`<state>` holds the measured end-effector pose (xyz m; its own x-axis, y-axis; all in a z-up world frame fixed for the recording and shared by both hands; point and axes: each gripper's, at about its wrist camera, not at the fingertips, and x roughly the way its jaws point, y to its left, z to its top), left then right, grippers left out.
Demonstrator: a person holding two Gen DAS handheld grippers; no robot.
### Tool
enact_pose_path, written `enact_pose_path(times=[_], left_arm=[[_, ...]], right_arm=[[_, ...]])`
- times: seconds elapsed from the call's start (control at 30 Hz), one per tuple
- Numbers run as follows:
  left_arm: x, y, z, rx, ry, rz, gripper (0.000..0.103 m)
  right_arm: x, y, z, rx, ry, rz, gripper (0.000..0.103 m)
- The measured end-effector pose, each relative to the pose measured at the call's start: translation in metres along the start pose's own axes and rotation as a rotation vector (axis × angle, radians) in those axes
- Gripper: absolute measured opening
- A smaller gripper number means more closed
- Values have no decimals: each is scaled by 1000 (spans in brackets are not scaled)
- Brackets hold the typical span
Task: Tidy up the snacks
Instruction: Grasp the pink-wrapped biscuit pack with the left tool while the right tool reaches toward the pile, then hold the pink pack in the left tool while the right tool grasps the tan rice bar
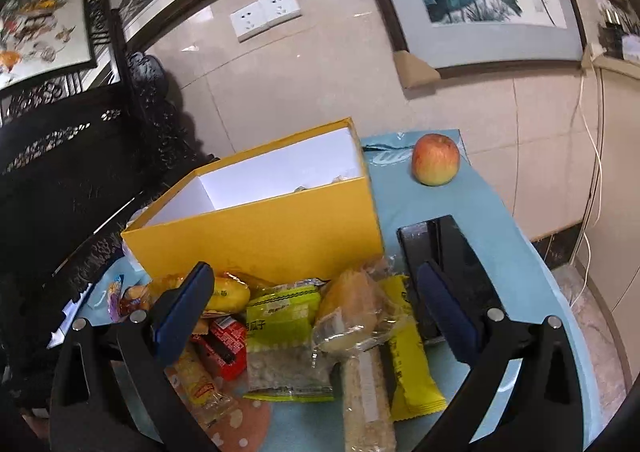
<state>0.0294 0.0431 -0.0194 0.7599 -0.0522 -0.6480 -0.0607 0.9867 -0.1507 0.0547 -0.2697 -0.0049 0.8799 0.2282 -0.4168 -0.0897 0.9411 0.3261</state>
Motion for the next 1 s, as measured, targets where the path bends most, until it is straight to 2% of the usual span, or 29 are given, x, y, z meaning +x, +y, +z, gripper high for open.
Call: enact_pose_path(times=[0.13,0.23,0.37,0.47,0.6,0.63,0.83,0.9,1.0], left_arm=[[-17,4,-2,-3,-31,-25,59],[-17,5,-3,-3,-44,-34,59],[-12,4,-4,-4,-32,-74,59],[-11,2,-5,14,-34,-76,59],[-5,3,-9,17,-14,-80,60],[-4,3,-10,20,-11,-78,60],[20,2,-18,23,64,-62,64],[27,0,-20,22,81,-56,74],[31,-1,-21,25,97,-52,79]], right_arm=[[-13,-27,6,120,86,-10,102],[-13,-26,1,3,199,-90,102],[-13,-8,-26,-205,258,-152,102],[-4,-1,-43,-256,307,-158,101],[19,12,-56,-307,393,-136,74],[27,14,-59,-316,416,-137,71],[43,14,-53,-329,420,-171,71],[46,18,-53,-360,427,-183,72],[48,26,-58,-413,444,-201,72]])
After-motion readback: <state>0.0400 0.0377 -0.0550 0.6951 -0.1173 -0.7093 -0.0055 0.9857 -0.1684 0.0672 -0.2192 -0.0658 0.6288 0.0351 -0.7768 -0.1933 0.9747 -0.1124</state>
